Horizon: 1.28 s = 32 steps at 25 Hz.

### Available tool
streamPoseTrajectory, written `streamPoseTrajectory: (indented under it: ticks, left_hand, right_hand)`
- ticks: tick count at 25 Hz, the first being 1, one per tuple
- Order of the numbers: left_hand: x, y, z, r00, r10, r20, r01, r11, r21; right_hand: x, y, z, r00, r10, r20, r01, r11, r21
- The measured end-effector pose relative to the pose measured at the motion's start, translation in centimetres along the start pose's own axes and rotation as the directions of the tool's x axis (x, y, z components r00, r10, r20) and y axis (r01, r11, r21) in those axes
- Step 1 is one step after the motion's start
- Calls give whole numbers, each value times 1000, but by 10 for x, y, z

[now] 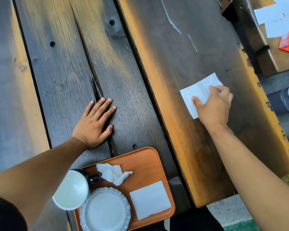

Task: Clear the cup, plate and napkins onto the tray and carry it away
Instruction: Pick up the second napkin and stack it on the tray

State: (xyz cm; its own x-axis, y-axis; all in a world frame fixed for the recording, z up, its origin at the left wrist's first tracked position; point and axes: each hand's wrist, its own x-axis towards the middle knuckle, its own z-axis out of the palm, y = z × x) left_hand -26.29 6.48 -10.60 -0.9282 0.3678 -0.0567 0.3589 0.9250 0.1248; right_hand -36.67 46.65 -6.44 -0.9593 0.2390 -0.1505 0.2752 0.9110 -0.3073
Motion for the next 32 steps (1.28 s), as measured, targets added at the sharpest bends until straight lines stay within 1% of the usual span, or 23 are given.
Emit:
streamPoseTrajectory:
  ticks: [3,9,12,17,20,23,26,29,32]
  left_hand:
    - [0,0,0,1000,-2,-4,2,1000,0]
    - [0,0,0,1000,0,-15,0,1000,-4]
    - [0,1,0,1000,-1,-19,1,1000,-6]
    - [1,1,-1,1000,-9,-17,9,1000,-14]
    - [0,2,0,1000,-7,-21,7,1000,-17]
    - [0,2,0,999,-10,-34,10,1000,-19]
    - [1,2,0,999,-12,-35,12,1000,-21]
    - [0,3,0,999,-16,-43,15,1000,-27]
    - [-1,2,1,999,-18,-43,17,999,-27]
  right_hand:
    - [-3,-1,1,1000,-9,-15,9,1000,-12]
    - [-14,-5,0,998,-59,-20,60,998,34]
    - [-23,-9,-2,998,-59,-25,60,997,42]
    - [-40,-16,-8,997,-78,10,77,994,83]
    - [-56,-19,-11,989,-145,39,138,981,138]
    - [-78,-23,-16,963,-258,73,231,936,266]
    - [-107,-32,-19,922,-375,96,316,872,374]
    - [-138,-39,-26,887,-430,170,313,828,465]
    - [-167,-41,-34,835,-477,276,299,813,500]
